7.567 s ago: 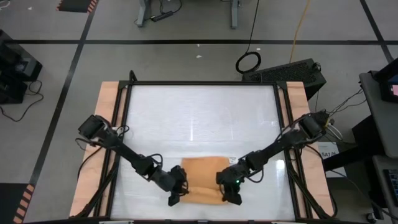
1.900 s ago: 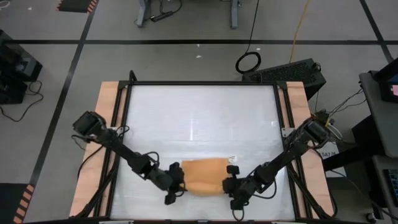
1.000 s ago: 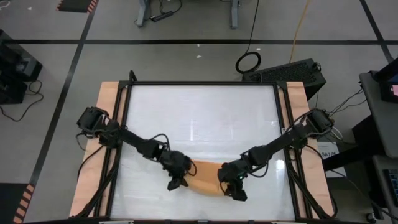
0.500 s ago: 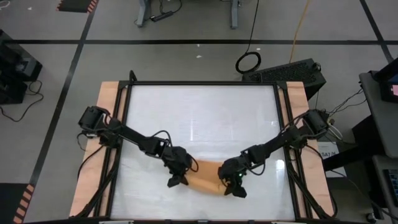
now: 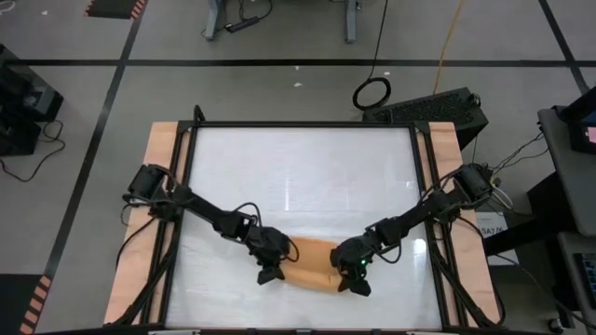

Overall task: Roll towel into tight, uniform cylinder
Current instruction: Roll the yellow towel

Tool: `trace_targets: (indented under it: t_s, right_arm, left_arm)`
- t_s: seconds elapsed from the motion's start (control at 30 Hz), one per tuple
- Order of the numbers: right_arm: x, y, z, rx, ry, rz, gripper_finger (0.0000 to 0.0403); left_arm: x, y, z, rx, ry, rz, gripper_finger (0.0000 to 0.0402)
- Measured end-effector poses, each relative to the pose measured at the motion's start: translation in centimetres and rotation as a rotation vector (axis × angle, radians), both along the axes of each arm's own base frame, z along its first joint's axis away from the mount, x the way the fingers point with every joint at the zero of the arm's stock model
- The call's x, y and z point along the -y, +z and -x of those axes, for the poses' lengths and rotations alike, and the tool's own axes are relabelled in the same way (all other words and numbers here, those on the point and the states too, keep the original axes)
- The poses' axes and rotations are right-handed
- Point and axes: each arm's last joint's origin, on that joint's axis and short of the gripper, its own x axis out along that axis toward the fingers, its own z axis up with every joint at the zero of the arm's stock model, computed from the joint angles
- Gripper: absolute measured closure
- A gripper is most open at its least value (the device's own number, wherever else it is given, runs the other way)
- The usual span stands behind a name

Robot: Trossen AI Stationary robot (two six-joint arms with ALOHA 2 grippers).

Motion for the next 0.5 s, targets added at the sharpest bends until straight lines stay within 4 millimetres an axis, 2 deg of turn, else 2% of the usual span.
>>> trace_targets:
  t_s: [0.27,0.5]
  right_arm:
    - [0.2,-0.2,0.1,-0.011,-0.049,0.045,0.0332]
    - [-0.2,-0.2,0.5,-0.092,-0.015,-0.021,0.0259]
  left_arm:
    - [-0.7,-0.2,-0.2,-0.02,0.002,0.019,0.0347]
    - [-1.8,-0.3,-0.4,-0.059,0.018,0.064,0.0347]
